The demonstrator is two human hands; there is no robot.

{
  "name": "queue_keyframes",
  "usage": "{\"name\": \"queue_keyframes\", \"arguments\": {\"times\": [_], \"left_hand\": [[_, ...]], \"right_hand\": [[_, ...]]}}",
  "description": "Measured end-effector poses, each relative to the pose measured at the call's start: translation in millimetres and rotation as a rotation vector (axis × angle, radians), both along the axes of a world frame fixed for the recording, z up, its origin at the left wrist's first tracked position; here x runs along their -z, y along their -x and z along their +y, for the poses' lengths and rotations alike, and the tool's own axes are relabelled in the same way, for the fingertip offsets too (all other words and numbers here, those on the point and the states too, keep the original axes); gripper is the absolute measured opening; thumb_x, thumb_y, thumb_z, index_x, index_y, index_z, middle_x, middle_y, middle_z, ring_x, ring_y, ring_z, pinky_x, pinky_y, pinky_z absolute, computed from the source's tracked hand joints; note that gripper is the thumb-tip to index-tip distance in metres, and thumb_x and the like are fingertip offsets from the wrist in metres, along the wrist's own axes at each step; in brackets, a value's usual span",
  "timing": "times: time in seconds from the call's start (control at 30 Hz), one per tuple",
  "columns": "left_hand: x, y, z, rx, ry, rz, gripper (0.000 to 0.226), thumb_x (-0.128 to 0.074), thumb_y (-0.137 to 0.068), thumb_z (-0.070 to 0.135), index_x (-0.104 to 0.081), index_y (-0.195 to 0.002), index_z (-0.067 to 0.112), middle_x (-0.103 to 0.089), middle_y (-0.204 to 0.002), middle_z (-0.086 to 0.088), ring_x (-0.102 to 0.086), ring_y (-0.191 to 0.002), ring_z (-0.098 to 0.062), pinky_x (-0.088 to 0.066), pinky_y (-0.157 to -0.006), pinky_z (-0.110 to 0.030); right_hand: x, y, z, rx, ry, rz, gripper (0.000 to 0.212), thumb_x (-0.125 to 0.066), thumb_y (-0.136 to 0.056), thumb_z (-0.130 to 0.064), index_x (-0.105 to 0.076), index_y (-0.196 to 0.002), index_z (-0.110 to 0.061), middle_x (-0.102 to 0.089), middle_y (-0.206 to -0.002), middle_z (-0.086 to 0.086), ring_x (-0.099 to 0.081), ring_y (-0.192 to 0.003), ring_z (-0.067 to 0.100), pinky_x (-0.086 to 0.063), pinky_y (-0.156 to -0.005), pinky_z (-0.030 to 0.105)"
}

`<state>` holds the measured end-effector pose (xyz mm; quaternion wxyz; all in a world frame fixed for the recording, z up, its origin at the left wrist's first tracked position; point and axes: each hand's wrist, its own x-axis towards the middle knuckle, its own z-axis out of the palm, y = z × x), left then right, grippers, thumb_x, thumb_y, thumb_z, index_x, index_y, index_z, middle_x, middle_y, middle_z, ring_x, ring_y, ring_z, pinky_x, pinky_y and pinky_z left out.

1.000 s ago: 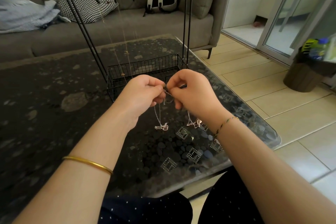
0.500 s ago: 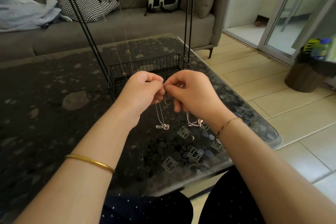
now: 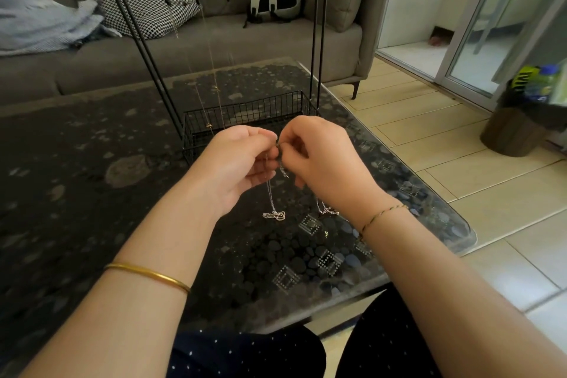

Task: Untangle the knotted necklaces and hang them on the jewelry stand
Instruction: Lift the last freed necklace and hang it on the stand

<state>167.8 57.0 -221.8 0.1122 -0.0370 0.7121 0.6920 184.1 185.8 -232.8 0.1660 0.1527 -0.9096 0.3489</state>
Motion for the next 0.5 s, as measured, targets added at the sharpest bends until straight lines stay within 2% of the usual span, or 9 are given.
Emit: {"name": "queue_keyframes", "arguments": {"times": [0.1,0.23,0.37,0.43,0.5], "left_hand": [[0.2,-0.9,0.5,-0.011,0.004,0.005,0.011,-0.052,-0.094,0.007,-0.062,-0.092,0.012,-0.059,-0.057,0.004,-0.056,-0.056,-0.009,-0.052,-0.066,-0.027],[0.3,-0.9,-1.3,-0.032,0.014,0.017,0.01,-0.055,-0.094,0.011,-0.063,-0.089,0.013,-0.062,-0.055,0.006,-0.058,-0.058,-0.01,-0.053,-0.066,-0.027],[0.9,-1.9,-0.3,-0.019,0.037,0.021,0.009,-0.056,-0.093,0.01,-0.064,-0.09,0.013,-0.063,-0.055,0.006,-0.059,-0.057,-0.009,-0.054,-0.066,-0.026],[0.3,-2.2,-0.1,0.0,0.046,0.022,0.009,-0.056,-0.092,0.01,-0.065,-0.092,0.012,-0.063,-0.058,0.006,-0.059,-0.058,-0.008,-0.054,-0.066,-0.026],[-0.8,-2.8,-0.5,0.025,0.053,0.031,0.01,-0.055,-0.093,0.009,-0.065,-0.092,0.013,-0.063,-0.061,0.005,-0.059,-0.059,-0.009,-0.053,-0.068,-0.027]], "right_hand": [[1.8,0.5,1.5,0.005,0.084,-0.022,0.009,-0.054,-0.089,-0.012,-0.062,-0.086,-0.013,-0.058,-0.073,-0.006,-0.055,-0.053,0.006,-0.051,-0.061,0.026],[0.7,-1.0,1.9,-0.016,0.08,-0.025,0.013,-0.052,-0.091,-0.012,-0.064,-0.088,-0.012,-0.05,-0.062,-0.014,-0.056,-0.042,0.011,-0.05,-0.055,0.022],[0.6,-0.3,3.2,-0.015,0.047,-0.002,0.008,-0.056,-0.088,-0.012,-0.064,-0.086,-0.01,-0.056,-0.072,-0.007,-0.049,-0.055,0.002,-0.05,-0.064,0.03],[0.8,-0.4,3.7,-0.009,0.065,0.017,0.006,-0.059,-0.085,-0.013,-0.062,-0.083,-0.009,-0.059,-0.077,-0.001,-0.051,-0.056,0.006,-0.051,-0.062,0.035],[1.1,-1.5,4.2,-0.006,0.1,0.006,0.006,-0.06,-0.084,-0.014,-0.062,-0.081,-0.009,-0.059,-0.075,0.001,-0.056,-0.052,0.012,-0.052,-0.056,0.034]]}}
